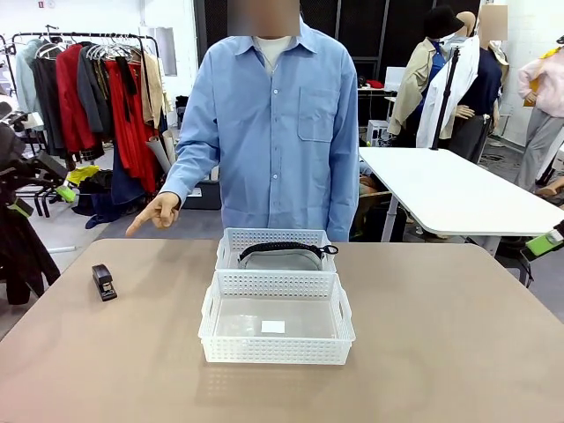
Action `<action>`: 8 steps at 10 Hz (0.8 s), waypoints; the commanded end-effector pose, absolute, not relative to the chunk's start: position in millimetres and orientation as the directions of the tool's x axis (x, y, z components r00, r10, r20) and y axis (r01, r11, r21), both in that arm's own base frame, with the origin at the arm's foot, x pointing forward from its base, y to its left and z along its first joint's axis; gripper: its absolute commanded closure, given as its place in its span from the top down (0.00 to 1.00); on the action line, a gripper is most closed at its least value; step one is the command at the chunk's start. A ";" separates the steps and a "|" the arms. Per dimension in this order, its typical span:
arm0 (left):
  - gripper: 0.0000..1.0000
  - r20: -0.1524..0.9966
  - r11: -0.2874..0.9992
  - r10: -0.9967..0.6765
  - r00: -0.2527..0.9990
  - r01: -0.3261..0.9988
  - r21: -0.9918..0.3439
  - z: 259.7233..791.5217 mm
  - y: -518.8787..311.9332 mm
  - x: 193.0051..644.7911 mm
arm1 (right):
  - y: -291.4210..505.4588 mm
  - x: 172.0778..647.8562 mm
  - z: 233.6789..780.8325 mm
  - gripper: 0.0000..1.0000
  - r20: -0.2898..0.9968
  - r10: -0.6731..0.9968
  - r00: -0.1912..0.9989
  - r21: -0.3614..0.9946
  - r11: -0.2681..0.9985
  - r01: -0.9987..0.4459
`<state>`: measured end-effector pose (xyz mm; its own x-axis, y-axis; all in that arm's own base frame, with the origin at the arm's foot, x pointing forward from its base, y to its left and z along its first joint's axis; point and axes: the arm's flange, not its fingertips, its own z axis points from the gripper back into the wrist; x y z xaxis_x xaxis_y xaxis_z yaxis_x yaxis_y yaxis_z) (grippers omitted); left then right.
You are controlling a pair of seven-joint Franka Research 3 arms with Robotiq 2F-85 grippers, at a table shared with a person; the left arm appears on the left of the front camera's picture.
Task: Distribute items into two baskets.
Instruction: Pick up the Stapler that the person points to.
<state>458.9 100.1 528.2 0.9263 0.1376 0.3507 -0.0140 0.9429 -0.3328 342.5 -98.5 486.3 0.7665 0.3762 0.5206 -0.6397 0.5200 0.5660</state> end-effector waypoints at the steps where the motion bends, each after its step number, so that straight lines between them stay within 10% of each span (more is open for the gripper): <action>1: 1.00 0.283 0.949 0.184 0.941 -0.096 -0.299 534.4 100.3 483.4 | -98.7 342.4 486.6 1.00 0.527 0.374 0.763 0.567 0.514 -0.644; 8: 1.00 0.056 0.927 0.290 0.955 -0.266 -0.265 497.4 93.6 576.4 | -98.7 342.4 486.6 1.00 0.527 0.374 0.763 0.567 0.514 -0.644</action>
<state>565.2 94.3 485.8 0.9639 0.2468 0.0999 -0.2113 0.9374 -0.2770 342.4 -98.6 486.3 0.7668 0.3759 0.5203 -0.6393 0.5201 0.5664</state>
